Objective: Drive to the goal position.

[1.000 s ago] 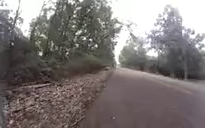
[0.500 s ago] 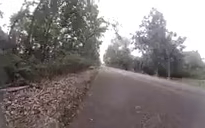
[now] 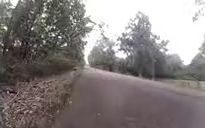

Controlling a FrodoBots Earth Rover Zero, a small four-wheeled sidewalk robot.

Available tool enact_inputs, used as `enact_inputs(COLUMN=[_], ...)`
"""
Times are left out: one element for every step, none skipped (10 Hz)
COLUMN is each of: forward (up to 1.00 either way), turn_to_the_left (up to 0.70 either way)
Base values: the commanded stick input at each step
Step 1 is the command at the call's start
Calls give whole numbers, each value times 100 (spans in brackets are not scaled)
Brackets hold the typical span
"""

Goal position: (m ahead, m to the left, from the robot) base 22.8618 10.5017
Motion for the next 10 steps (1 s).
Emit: enact_inputs(forward=[70, 70, 70, 70, 70, 70, 70, 70, 70, 70], turn_to_the_left=[0, 0, 4, 12, 10, 8, 6, 2, 0, 0])
